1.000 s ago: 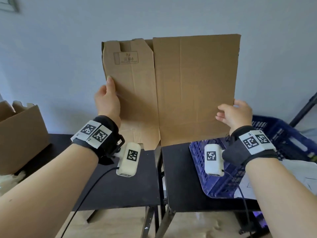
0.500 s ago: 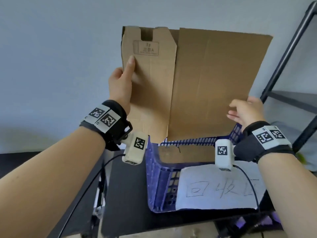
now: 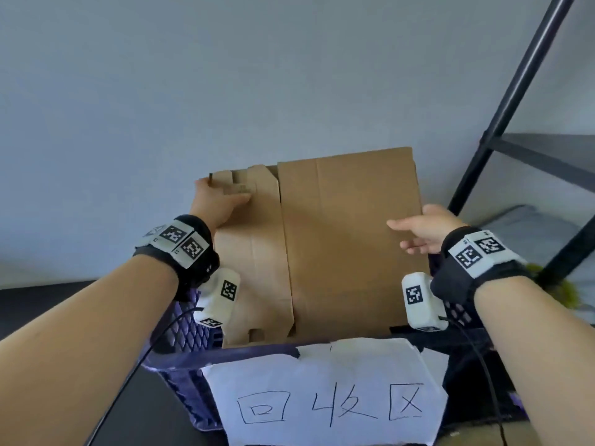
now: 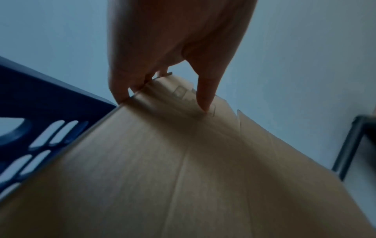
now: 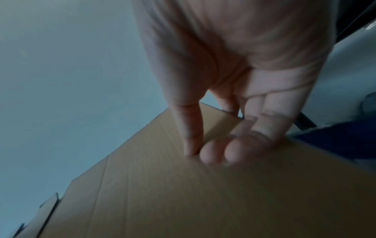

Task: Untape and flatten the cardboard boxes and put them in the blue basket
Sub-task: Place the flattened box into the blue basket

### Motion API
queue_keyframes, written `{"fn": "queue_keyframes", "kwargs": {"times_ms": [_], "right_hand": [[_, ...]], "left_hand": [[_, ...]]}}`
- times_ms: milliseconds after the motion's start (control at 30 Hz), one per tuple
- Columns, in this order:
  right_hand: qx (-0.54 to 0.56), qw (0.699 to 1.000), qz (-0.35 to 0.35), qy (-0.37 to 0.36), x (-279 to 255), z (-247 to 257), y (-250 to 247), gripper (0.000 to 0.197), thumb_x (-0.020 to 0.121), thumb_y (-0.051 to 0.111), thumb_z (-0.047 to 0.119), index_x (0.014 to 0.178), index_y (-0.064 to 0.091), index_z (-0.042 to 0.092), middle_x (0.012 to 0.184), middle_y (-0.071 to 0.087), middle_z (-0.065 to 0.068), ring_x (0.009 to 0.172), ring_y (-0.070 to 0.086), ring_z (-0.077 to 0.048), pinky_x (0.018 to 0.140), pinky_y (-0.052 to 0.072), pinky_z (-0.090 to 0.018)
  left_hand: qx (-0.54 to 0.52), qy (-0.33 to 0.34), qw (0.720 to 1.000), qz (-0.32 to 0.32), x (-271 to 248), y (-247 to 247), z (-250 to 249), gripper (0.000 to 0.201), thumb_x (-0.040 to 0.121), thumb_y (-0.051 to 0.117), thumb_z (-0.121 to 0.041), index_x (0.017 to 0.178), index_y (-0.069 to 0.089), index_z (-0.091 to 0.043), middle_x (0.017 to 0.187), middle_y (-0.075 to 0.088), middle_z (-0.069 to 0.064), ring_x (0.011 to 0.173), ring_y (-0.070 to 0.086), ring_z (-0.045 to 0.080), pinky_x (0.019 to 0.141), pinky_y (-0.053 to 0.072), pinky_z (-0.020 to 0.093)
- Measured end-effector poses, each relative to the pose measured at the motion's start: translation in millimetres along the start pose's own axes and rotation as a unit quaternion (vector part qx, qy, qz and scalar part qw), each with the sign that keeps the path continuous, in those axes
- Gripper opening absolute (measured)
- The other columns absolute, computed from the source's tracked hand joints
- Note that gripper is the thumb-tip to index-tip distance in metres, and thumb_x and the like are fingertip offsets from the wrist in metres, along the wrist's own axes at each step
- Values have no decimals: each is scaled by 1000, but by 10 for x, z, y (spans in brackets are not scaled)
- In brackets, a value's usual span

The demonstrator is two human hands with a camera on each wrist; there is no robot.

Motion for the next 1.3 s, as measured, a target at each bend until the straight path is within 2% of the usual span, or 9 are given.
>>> {"fn": "queue_keyframes", "kwargs": {"times_ms": [167, 300, 433, 567, 700, 833, 967, 1100, 1300], "right_hand": [[-108, 989, 67, 81, 413, -212, 233, 52, 82, 72, 9, 125, 45, 1, 130, 53, -16, 75, 69, -27, 73, 57, -38], [-199, 968, 66, 139, 640, -382, 353, 54, 80, 74, 8, 124, 44, 0, 126, 52, -22, 90, 69, -36, 85, 55, -47], [-260, 940, 105, 193, 860, -611, 533, 54, 78, 76, 9, 122, 45, -2, 99, 56, -21, 80, 67, -35, 72, 57, -43], [-311, 918, 134, 209, 1022, -796, 739, 62, 76, 80, 21, 124, 45, 2, 121, 55, -22, 86, 69, -35, 73, 58, -42], [-381, 889, 163, 194, 1160, -939, 949, 79, 69, 82, 40, 128, 45, 2, 104, 60, -17, 95, 68, -32, 88, 54, -46], [-444, 863, 175, 168, 1268, -1052, 1078, 88, 67, 80, 49, 135, 44, 7, 125, 57, -13, 112, 59, -29, 96, 50, -39], [-549, 816, 165, 77, 1235, -950, 1203, 105, 67, 79, 52, 143, 24, 7, 127, 54, -11, 112, 58, -28, 88, 52, -35], [-527, 806, 268, -21, 1122, -833, 1511, 114, 65, 82, 45, 148, 7, 26, 122, 58, -8, 102, 61, -25, 85, 53, -37], [-560, 752, 347, -21, 1010, -933, 1884, 132, 66, 84, 39, 148, -19, 28, 145, 41, -10, 124, 49, -30, 101, 43, -44]], "left_hand": [[204, -73, 974, 63, 224, 163, 220, 91, 74, 78, -36, 142, 26, -5, 131, 48, 11, 117, 51, 29, 96, 47, 41], [295, -152, 920, 210, 246, 348, 444, 37, 83, 70, -31, 111, 51, -20, 94, 56, 0, 79, 56, 15, 57, 53, 29], [358, -169, 883, 251, 379, 501, 792, 51, 85, 67, -32, 130, 50, -13, 117, 52, -1, 120, 51, 28, 97, 42, 33], [390, -216, 871, 205, 571, 613, 1168, 74, 80, 72, -37, 138, 40, -4, 133, 50, 16, 120, 51, 32, 98, 46, 38], [417, -230, 862, 172, 724, 676, 1454, 95, 81, 71, -39, 148, 14, -3, 139, 44, 18, 124, 47, 32, 96, 41, 37], [462, -181, 842, 213, 805, 741, 1707, 85, 80, 68, -45, 146, 25, -14, 135, 44, 10, 115, 53, 27, 89, 46, 34], [529, -149, 806, 220, 774, 824, 1728, 81, 80, 67, -45, 139, 28, -5, 134, 46, 16, 119, 51, 31, 96, 47, 40], [613, 30, 750, 248, 745, 944, 1573, 66, 80, 67, -43, 133, 38, -17, 128, 46, 8, 117, 49, 25, 93, 48, 40], [597, 25, 681, 424, 643, 1179, 1550, 113, 53, 85, -52, 144, 22, -28, 136, 48, -3, 121, 51, 23, 98, 44, 46]]}}
Point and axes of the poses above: each hand's wrist, its own x-axis towards the middle knuckle, its own y-axis out of the palm, z = x × y, the point moved 1 cm from there along x, towards the middle knuckle
